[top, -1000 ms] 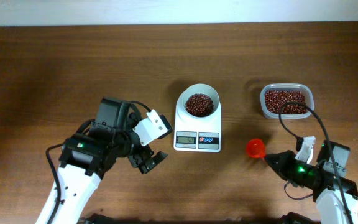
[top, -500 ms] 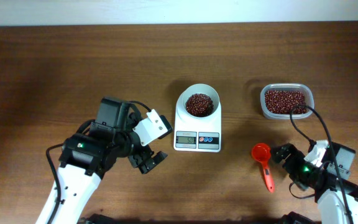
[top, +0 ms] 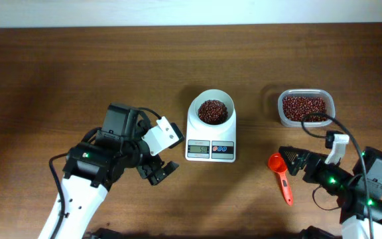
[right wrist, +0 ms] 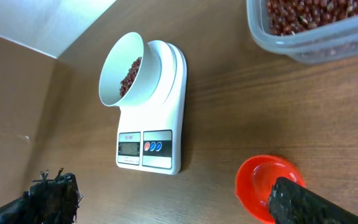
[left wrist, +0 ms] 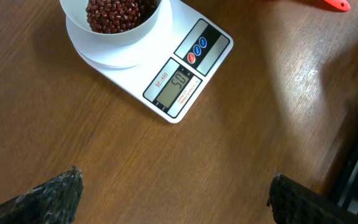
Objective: Scoop and weigh 50g on scale
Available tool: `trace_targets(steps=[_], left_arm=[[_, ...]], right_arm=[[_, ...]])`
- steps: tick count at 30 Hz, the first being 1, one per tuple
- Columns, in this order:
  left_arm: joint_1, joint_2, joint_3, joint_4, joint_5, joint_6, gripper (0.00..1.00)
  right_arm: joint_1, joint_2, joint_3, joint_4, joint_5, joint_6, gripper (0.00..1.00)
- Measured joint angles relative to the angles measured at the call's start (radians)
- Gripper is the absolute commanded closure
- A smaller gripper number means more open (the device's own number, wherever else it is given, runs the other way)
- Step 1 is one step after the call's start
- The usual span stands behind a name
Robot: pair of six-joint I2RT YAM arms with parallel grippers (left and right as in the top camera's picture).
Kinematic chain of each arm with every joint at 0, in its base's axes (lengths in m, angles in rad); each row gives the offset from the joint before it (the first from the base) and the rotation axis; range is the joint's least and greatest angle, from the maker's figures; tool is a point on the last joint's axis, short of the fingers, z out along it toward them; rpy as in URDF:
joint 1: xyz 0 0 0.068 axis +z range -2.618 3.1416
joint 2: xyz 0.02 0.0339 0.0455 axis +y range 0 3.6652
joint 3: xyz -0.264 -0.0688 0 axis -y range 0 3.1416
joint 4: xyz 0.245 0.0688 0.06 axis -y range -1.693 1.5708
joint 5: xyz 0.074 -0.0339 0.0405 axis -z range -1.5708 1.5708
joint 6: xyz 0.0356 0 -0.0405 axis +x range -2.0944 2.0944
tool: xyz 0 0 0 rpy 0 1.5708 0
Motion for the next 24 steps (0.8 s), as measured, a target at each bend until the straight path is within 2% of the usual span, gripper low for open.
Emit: trace_targets(steps=[2,5,9,12,15,24], left_arm=[[0.0,0.0,0.0,-0.001,0.0,0.0,0.01],[0.0,0.0,0.0,-0.001,0.0,0.0,0.01],[0.0,0.0,0.0,0.0,0.0,0.0,0.01],[0.0,0.0,0.0,0.0,0.0,0.0,0.01],[0.0,0.0,0.0,0.0,0.0,0.0,0.01],[0.0,0.0,0.0,0.0,0.0,0.0,0.01]], right_arm=[[0.092,-0.074,0.0,0.002,0.065,-0.011,0.01],[0.35,-0.285,-0.002,0.021,0.369,0.087,0.01],[0.489,-0.561,-0.085,0.119,0.624,0.159,0.01],[0.515,-0.742,-0.21,0.279,0.736,0.161,0.01],[0.515,-0.78,-0.317,0.444,0.773,0.162,0.01],[0.514,-0.781,-0.426,0.489,0.874,0.152,0.01]])
